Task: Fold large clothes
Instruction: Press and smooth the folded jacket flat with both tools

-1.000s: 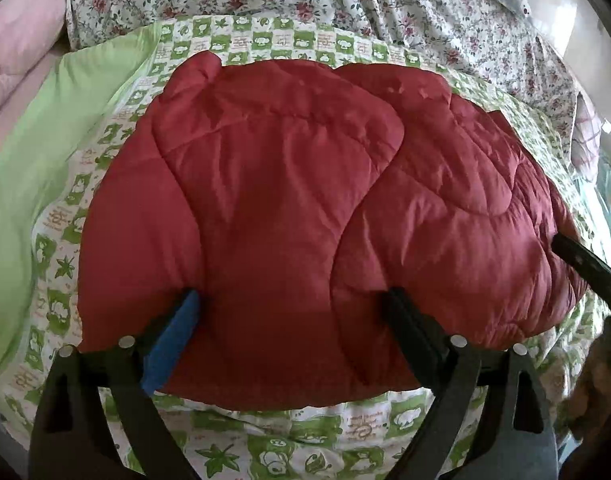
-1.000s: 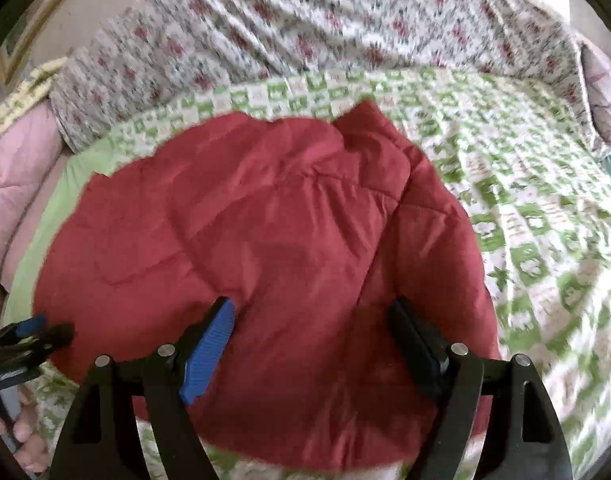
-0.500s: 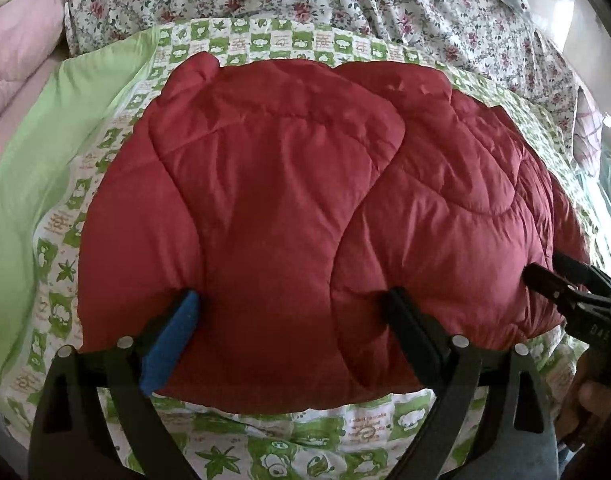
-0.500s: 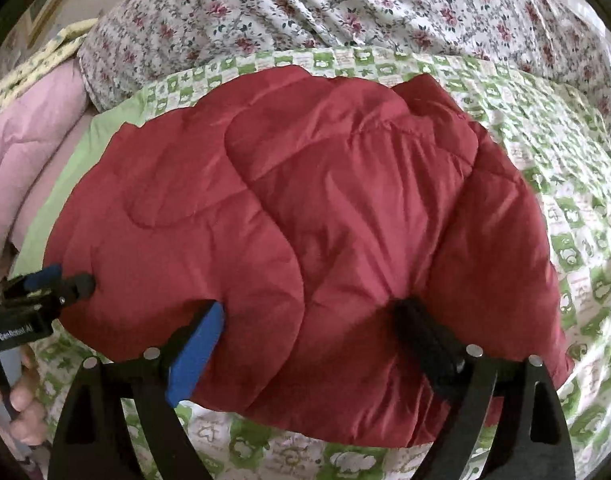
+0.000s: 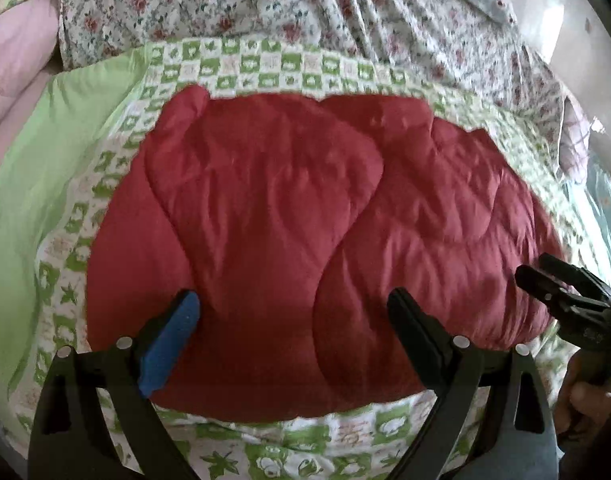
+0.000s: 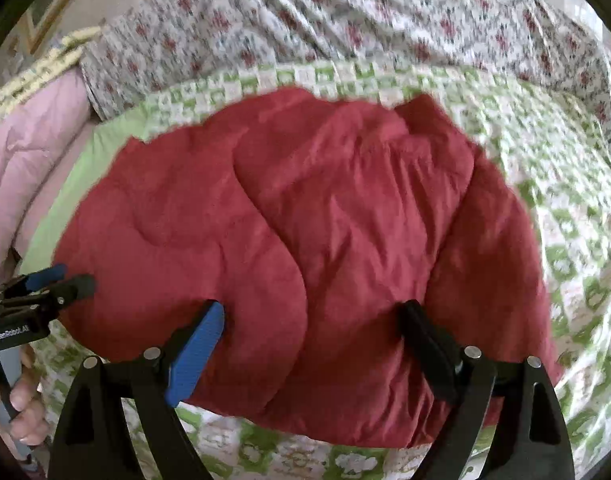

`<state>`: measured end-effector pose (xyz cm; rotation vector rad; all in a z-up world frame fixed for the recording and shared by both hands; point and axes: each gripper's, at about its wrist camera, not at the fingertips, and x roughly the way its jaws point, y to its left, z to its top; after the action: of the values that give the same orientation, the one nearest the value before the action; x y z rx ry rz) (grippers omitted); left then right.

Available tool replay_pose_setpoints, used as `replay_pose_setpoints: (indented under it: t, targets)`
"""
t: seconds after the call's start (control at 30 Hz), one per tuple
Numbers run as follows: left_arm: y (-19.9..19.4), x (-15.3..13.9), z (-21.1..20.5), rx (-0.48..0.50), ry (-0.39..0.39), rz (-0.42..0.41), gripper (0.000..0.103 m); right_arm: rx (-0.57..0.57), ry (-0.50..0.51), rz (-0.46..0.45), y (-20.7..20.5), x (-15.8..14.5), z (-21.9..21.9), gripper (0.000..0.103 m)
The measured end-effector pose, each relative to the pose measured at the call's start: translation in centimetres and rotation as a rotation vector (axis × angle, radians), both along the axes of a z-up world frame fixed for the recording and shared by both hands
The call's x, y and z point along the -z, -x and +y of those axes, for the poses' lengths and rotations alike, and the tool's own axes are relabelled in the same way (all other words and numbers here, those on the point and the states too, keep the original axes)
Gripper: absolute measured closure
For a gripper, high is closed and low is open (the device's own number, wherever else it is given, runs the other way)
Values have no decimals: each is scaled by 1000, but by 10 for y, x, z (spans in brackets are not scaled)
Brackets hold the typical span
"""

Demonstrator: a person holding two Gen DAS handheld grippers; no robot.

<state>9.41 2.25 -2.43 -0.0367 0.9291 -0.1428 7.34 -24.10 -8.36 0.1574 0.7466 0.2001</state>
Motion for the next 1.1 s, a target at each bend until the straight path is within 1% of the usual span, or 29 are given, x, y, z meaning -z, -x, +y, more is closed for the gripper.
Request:
replay_pose_setpoints:
  t: [0.07,0.13,0.23,0.27,0.3,0.4,0.57,0.67,0.77,0.8,0.9,0.97,1.1]
  targets:
    - [-10,-2,2,0,18,9,8,-15,-15,-17,-6,-11,1,14]
    - [-27,4,5,-16,32,55,8,-26,-10,-9,-19,-15,4,14]
    - [-42,17,9,-40,41,92,8,-26,14,18,-40,-11,6,14]
    - [-46,21,10,-44,42,99,8,-12,26,55,-54,-4,5,14]
    - [-50,23,10,-45,42,99,8,-5,28,69,-59,0,5,14]
    - [-61,23,6,-39,5,89,7,20,18,89,-84,14,-8,13]
    - [-83,32,-2,-26,-42,82,4,49,-37,106,-107,23,-25,13]
    - [-92,37,-4,-21,-55,83,3,60,-48,107,-114,27,-30,13]
    - [-97,41,-2,-22,-51,90,2,62,-55,104,-113,26,-31,13]
    - [-100,42,-3,-22,-51,91,1,64,-61,91,-110,23,-32,13]
    - [-101,46,-3,-20,-58,88,1,88,-59,67,-94,9,-33,20]
    - [-101,47,-4,-21,-62,83,0,76,-53,50,-79,1,-32,20]
    - [-99,41,-5,-24,-55,71,1,40,6,94,-79,18,-27,20]
